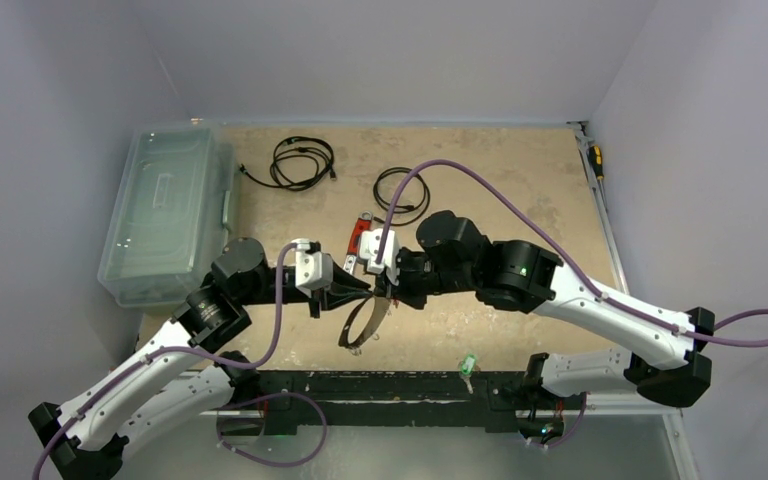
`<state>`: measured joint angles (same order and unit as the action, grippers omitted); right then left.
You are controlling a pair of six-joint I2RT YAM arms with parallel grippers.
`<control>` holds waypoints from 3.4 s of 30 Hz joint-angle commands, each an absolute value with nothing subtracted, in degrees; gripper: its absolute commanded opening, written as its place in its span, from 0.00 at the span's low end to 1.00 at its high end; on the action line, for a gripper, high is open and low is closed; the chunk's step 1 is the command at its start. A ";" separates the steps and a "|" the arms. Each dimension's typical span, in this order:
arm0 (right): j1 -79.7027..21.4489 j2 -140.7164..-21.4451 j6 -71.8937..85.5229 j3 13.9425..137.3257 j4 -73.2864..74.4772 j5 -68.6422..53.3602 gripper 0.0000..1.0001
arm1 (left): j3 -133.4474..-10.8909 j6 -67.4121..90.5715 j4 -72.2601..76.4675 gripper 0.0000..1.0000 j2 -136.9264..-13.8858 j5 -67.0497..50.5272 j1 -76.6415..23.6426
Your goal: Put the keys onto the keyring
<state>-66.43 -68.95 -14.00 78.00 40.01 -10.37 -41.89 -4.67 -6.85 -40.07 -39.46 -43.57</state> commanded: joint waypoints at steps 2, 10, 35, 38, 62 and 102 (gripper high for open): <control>-67.06 -65.98 -15.00 80.64 38.57 -15.01 0.00 | -41.51 -3.22 -3.31 0.10 -39.91 -40.30 -43.52; -67.15 -64.07 -15.28 80.33 37.36 -18.78 0.00 | -40.54 -2.02 -1.25 0.00 -39.64 -43.13 -43.53; -67.15 -45.95 -5.49 57.44 -2.90 -18.00 0.44 | -33.56 17.56 24.96 0.00 -30.89 -41.81 -43.49; -67.15 -44.13 -3.14 52.10 -9.34 -17.15 0.42 | -30.95 22.36 32.06 0.00 -30.33 -39.74 -43.44; -67.15 -49.55 6.14 43.13 -29.40 -17.78 0.33 | -20.00 33.62 55.86 0.00 -29.97 -33.40 -43.46; -67.15 -53.52 0.56 53.08 -13.71 -19.03 0.00 | -35.00 18.03 18.92 0.39 -27.03 -32.56 -43.44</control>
<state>-66.76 -54.37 3.81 48.53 -19.35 -19.40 -27.27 26.79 36.60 -28.67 -33.45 -43.53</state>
